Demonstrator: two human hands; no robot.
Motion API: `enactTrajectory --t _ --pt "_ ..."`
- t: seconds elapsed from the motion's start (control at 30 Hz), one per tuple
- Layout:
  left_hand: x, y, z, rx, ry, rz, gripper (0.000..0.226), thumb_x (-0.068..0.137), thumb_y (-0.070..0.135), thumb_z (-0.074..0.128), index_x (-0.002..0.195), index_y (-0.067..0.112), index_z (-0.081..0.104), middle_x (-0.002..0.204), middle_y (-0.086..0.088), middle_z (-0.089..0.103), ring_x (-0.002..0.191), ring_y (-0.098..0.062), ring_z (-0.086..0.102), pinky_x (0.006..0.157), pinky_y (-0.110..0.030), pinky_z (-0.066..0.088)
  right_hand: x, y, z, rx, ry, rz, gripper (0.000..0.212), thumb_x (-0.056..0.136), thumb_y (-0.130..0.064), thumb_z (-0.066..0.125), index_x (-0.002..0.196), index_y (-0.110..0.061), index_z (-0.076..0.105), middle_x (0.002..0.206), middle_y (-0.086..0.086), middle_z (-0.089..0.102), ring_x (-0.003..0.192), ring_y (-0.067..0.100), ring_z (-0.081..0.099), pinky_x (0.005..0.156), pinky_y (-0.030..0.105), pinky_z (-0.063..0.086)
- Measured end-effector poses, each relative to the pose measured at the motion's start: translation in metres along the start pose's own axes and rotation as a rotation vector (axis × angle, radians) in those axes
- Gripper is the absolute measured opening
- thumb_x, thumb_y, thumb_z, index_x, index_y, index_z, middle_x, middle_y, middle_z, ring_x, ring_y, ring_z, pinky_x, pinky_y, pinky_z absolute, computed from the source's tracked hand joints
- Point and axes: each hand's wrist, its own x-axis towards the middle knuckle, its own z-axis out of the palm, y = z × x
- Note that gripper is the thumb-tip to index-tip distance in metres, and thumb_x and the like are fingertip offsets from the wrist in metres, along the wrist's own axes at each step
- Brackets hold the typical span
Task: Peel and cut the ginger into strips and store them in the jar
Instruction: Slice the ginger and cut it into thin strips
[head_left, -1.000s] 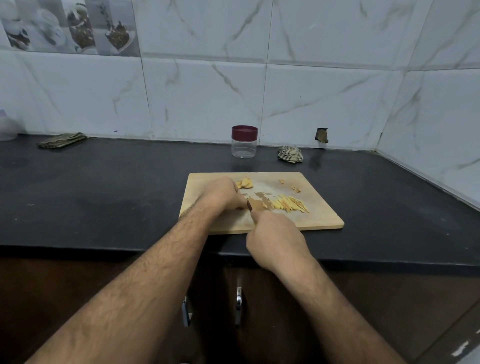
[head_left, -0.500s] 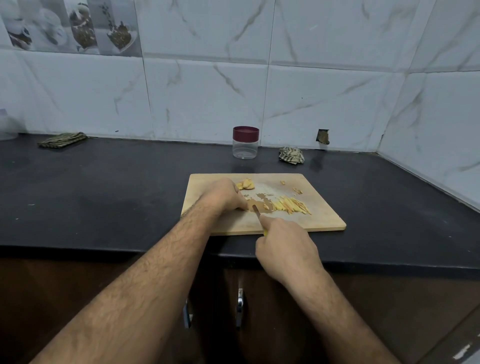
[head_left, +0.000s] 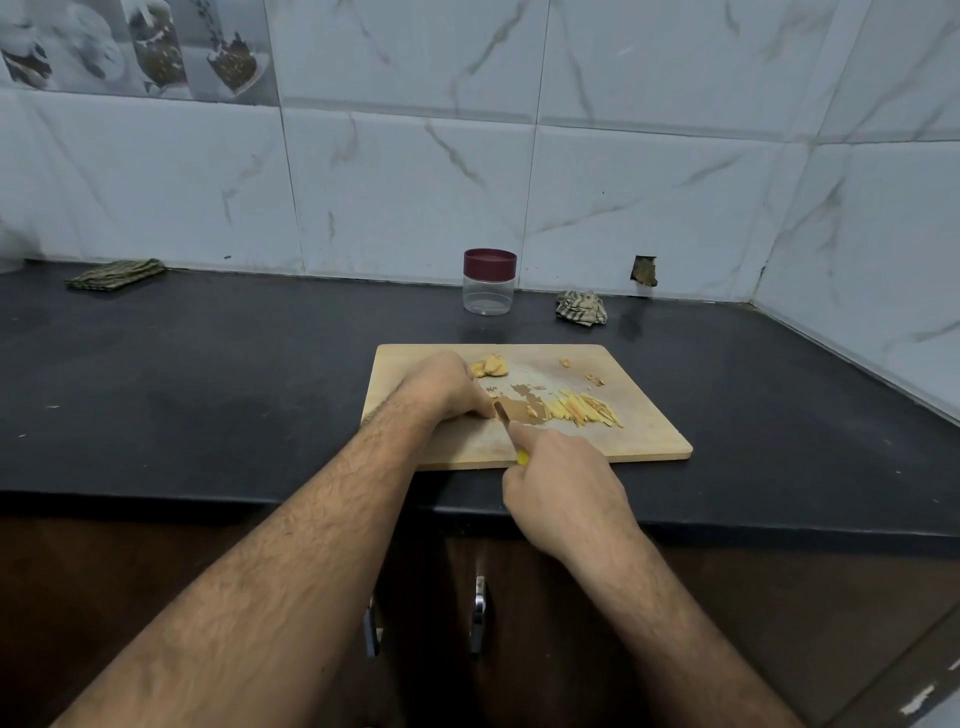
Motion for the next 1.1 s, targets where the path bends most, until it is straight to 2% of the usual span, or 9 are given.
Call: enactTrajectory --t 0.2,0.27,0.37,0.47,0.53,0.63,0.77,0.97,1.1 --pt "0.000 0.000 -0.001 0.010 -0.007 0.004 0.020 0.073 0.027 0.083 0.087 0.015 0.077 0.091 -0.002 0.075 0.094 -0.019 0.068 0.087 -0.036 0.056 0.003 -0.002 0.003 -0.027 -0.017 0.006 0.049 0.095 -0.018 0.042 0.142 -0.031 0.045 0.117 0.000 0.062 0.102 0.020 0.056 0.074 0.031 0.048" --pt "0.000 0.000 -0.001 0.012 -0.010 0.002 0.023 0.072 0.028 0.084 0.088 0.014 0.077 0.092 -0.003 0.075 0.093 -0.020 0.068 0.086 -0.035 0.055 0.005 -0.005 0.004 -0.043 -0.018 0.002 0.044 0.094 -0.016 0.044 0.136 -0.029 0.050 0.107 -0.001 0.060 0.095 0.020 0.054 0.071 0.031 0.046" --pt "0.000 0.001 -0.001 0.009 -0.024 0.003 0.026 0.071 0.028 0.084 0.090 0.011 0.077 0.089 -0.004 0.074 0.081 -0.020 0.065 0.077 -0.032 0.052 0.008 -0.008 0.004 -0.055 -0.015 0.010 0.038 0.092 -0.012 0.046 0.126 -0.028 0.055 0.094 -0.002 0.055 0.087 0.021 0.050 0.067 0.031 0.041" --pt "0.000 0.001 -0.002 0.013 -0.034 0.002 0.028 0.072 0.028 0.083 0.093 0.010 0.076 0.087 -0.004 0.073 0.076 -0.020 0.061 0.074 -0.031 0.050 0.005 -0.006 0.003 -0.055 -0.022 0.010 0.041 0.094 -0.014 0.046 0.131 -0.029 0.053 0.102 0.000 0.058 0.089 0.019 0.050 0.069 0.030 0.042" --pt "-0.001 0.001 -0.002 0.015 -0.030 -0.003 0.027 0.073 0.026 0.082 0.094 0.011 0.076 0.094 -0.006 0.074 0.086 -0.022 0.067 0.082 -0.034 0.053 -0.001 -0.002 0.002 -0.069 -0.029 0.005 0.046 0.094 -0.016 0.044 0.137 -0.031 0.049 0.099 -0.001 0.055 0.086 0.019 0.048 0.068 0.031 0.043" --pt "-0.001 0.001 -0.004 0.010 -0.044 -0.005 0.025 0.074 0.025 0.082 0.094 0.011 0.076 0.096 -0.006 0.074 0.094 -0.023 0.068 0.088 -0.037 0.054 -0.007 0.003 0.000 -0.058 -0.048 0.029 0.057 0.094 -0.017 0.042 0.148 -0.036 0.038 0.111 0.000 0.060 0.092 0.019 0.052 0.069 0.030 0.046" --pt "-0.001 0.003 -0.006 0.026 -0.068 -0.005 0.028 0.076 0.025 0.080 0.098 0.009 0.075 0.095 -0.007 0.073 0.078 -0.021 0.060 0.076 -0.033 0.050 -0.011 0.003 -0.002 -0.018 -0.027 0.042 0.060 0.094 -0.019 0.042 0.150 -0.036 0.035 0.118 -0.002 0.061 0.102 0.019 0.056 0.074 0.032 0.052" --pt "0.000 0.005 -0.007 0.046 -0.075 -0.024 0.027 0.076 0.027 0.080 0.095 0.009 0.075 0.082 -0.004 0.068 0.072 -0.021 0.058 0.067 -0.031 0.046 -0.006 -0.001 -0.006 -0.005 -0.001 0.012 0.056 0.095 -0.020 0.041 0.149 -0.034 0.038 0.131 -0.001 0.059 0.111 0.020 0.055 0.080 0.032 0.050" --pt "0.001 0.005 -0.007 0.071 -0.074 -0.031 0.027 0.076 0.028 0.079 0.095 0.009 0.075 0.080 -0.003 0.066 0.071 -0.020 0.057 0.067 -0.031 0.046 -0.001 -0.002 -0.002 -0.019 -0.019 -0.005 0.054 0.095 -0.019 0.042 0.146 -0.034 0.042 0.128 0.000 0.060 0.110 0.020 0.055 0.079 0.032 0.049"
